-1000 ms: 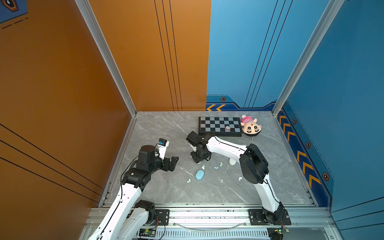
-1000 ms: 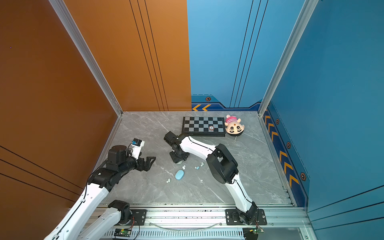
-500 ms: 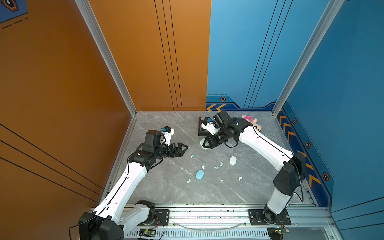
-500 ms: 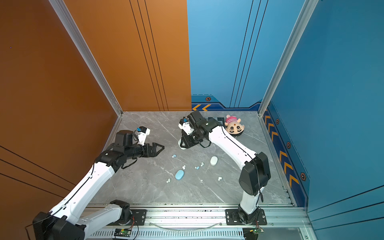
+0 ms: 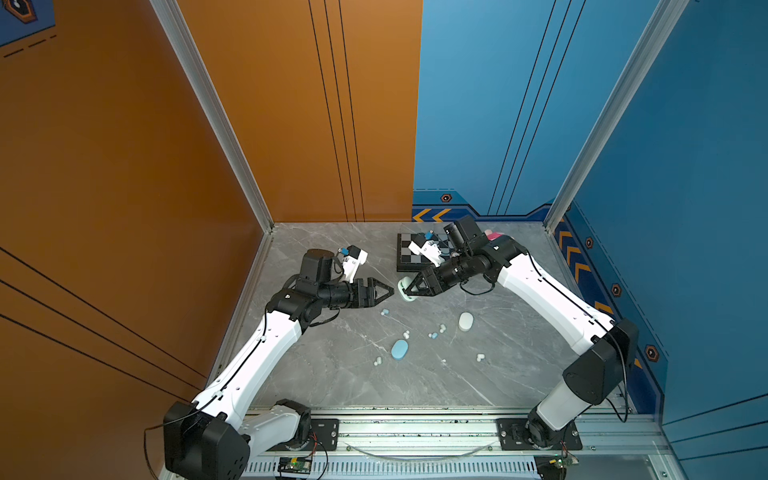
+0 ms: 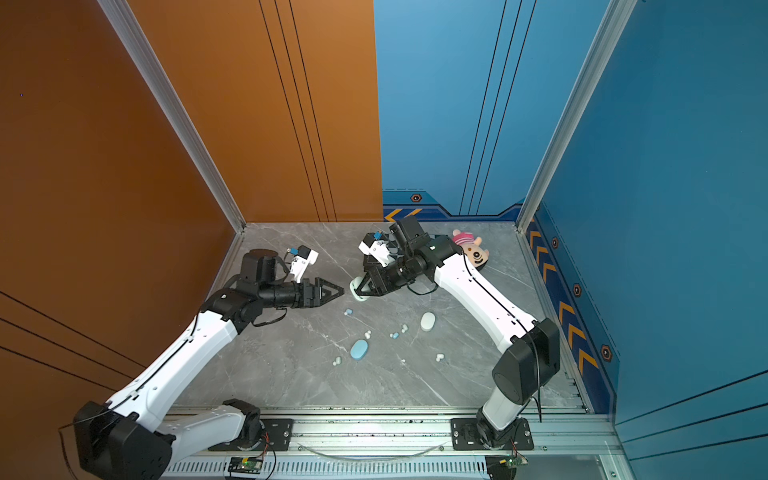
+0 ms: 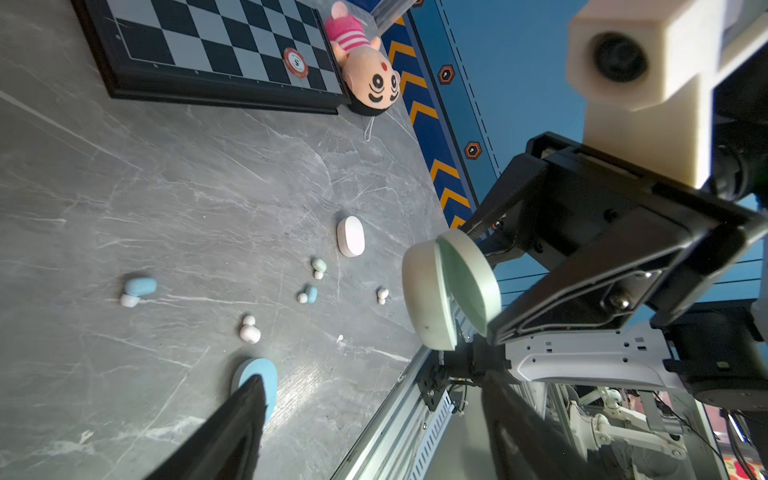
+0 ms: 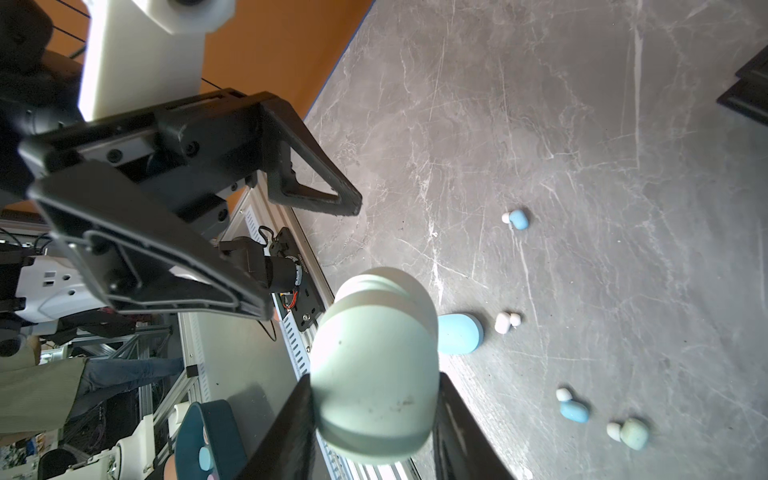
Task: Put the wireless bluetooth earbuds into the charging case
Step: 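Lift the green case toward the left gripper while the left gripper reaches to it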
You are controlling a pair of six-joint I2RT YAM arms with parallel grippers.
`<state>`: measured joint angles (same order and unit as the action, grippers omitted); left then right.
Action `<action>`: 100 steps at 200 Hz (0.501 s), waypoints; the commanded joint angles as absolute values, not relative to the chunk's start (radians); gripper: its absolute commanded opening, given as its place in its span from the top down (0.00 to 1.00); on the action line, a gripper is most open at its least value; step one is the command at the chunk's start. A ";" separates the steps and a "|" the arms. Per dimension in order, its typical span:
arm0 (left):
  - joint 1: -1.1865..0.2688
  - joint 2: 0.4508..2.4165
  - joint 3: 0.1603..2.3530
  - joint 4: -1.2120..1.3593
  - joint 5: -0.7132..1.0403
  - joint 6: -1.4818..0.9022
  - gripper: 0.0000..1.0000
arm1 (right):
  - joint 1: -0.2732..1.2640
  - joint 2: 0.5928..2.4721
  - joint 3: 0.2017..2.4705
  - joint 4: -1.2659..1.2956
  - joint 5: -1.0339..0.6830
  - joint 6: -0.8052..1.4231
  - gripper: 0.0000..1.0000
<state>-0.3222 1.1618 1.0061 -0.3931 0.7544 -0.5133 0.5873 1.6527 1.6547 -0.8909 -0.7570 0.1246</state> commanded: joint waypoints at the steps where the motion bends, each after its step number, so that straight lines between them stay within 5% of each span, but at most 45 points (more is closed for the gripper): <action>1: -0.327 1.158 1.001 -0.280 0.814 -0.613 0.22 | 0.592 1.629 1.673 -0.911 -0.793 0.143 0.72; 36: -0.328 1.129 0.921 -0.032 0.821 -0.758 0.29 | 0.596 1.630 1.681 -0.911 -0.787 0.147 0.72; 100: -0.340 1.162 0.909 -0.027 0.869 -0.775 0.41 | 0.596 1.628 1.706 -0.909 -0.793 0.161 0.74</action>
<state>-0.3286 1.1477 0.9222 -0.0643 0.8280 -0.7506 0.5900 1.6527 1.6695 -0.8909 -0.7643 0.1429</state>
